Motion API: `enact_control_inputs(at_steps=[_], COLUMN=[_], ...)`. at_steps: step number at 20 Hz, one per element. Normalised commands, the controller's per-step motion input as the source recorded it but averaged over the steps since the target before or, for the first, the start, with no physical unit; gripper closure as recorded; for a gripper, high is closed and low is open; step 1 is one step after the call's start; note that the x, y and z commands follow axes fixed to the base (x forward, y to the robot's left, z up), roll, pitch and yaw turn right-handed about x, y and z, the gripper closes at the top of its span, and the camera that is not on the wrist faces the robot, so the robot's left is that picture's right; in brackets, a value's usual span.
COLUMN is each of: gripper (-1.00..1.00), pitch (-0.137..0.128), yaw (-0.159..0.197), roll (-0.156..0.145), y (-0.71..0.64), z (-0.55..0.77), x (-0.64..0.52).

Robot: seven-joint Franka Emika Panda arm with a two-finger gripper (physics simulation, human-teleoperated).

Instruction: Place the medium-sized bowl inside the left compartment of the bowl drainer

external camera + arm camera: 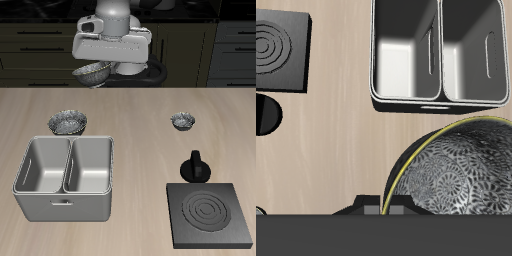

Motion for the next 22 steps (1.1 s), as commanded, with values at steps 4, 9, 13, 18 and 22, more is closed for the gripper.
enact_control_inputs(at_steps=[4, 9, 13, 18, 22], gripper=[1.0, 1.0, 1.0, 1.0, 1.0], pitch=[0.048, 0.033, 0.054, 0.023, 0.021], yaw=[-0.003, -0.02, -0.005, -0.017, -0.018], roll=[0.02, 0.006, -0.017, -0.01, -0.008], y=[-0.1, -0.18, -0.27, -0.2, -0.03], z=[0.07, 0.02, -0.02, 0.01, -0.03], x=[0.41, 0.42, 0.49, 0.4, 0.45])
